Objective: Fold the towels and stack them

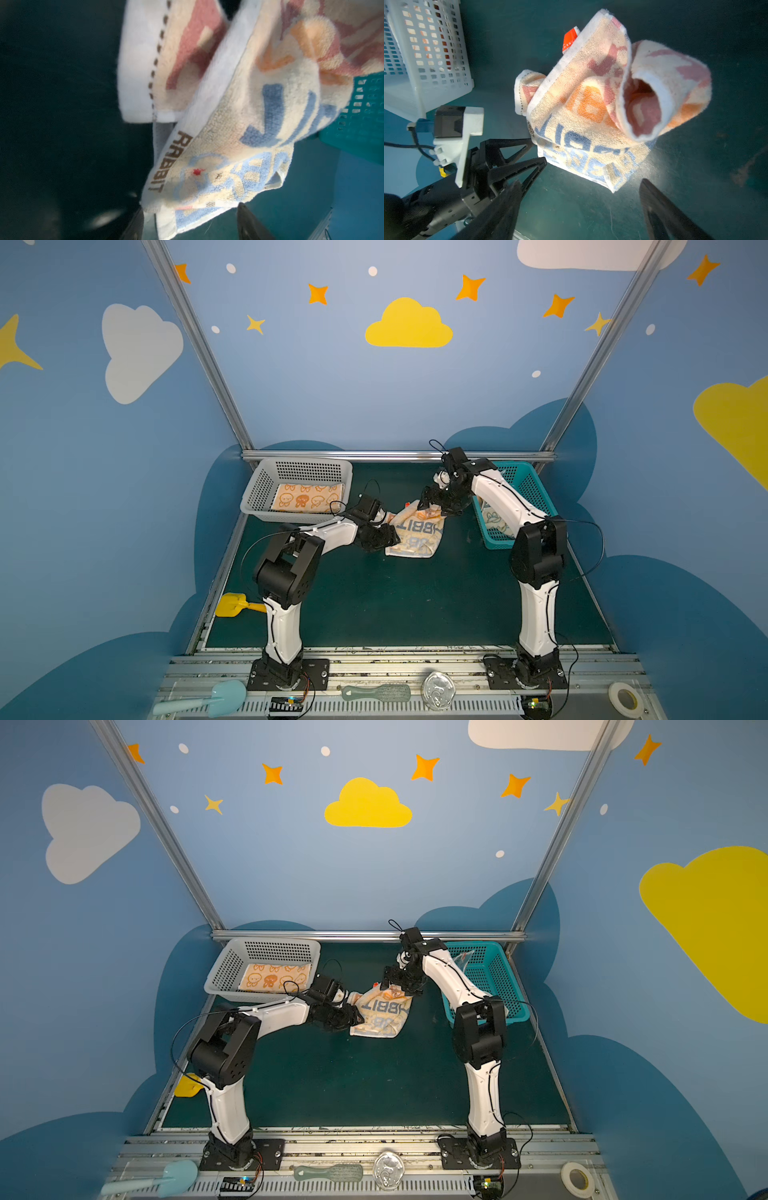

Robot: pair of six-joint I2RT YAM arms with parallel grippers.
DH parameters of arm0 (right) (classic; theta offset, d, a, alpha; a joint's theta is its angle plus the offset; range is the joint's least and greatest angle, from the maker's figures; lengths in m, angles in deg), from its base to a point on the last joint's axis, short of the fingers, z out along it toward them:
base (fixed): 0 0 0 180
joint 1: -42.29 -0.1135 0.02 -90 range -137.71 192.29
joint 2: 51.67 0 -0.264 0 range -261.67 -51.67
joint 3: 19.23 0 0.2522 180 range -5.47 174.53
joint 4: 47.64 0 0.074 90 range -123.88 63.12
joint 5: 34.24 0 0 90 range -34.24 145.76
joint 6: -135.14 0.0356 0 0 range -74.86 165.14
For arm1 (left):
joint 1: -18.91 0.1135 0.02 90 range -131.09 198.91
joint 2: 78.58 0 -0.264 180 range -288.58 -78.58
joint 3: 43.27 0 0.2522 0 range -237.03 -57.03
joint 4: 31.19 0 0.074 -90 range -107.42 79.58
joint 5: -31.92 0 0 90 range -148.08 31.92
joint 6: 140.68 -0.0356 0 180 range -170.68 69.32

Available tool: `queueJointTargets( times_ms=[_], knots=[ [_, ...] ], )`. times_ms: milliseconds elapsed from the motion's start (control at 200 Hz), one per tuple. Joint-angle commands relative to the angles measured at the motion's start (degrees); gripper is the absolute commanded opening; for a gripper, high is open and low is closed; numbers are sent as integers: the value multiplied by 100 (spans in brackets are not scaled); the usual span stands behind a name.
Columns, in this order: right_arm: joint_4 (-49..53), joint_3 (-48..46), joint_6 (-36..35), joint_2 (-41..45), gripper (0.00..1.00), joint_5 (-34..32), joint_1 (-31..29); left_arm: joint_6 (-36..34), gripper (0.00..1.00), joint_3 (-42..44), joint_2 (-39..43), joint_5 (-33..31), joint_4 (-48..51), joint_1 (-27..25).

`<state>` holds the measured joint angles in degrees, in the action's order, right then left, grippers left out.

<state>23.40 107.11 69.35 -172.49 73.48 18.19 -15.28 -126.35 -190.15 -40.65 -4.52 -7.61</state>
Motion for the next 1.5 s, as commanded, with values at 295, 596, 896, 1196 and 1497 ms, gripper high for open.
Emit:
queueJointTargets(
  times_ms=[295, 596, 896, 1196, 1497],
  knots=[
    [-181, -280, -6, 484, 89, 130, 57, -56, 49, -3, -266, -315, -49, 14],
    [-243, -459, -29, 584, 89, 149, 57, -33, 41, -199, -395, -627, -210, 15],
    [-322, -658, -60, 716, 89, 153, 89, -57, 28, -369, -466, -771, -258, 9],
    [-374, -774, -103, 735, 89, 188, 107, -215, 13, -572, -436, -1003, -143, 13],
    [-441, -900, -100, 792, 89, 263, 107, -483, 5, -750, 125, -1301, 427, 11]
  ],
)
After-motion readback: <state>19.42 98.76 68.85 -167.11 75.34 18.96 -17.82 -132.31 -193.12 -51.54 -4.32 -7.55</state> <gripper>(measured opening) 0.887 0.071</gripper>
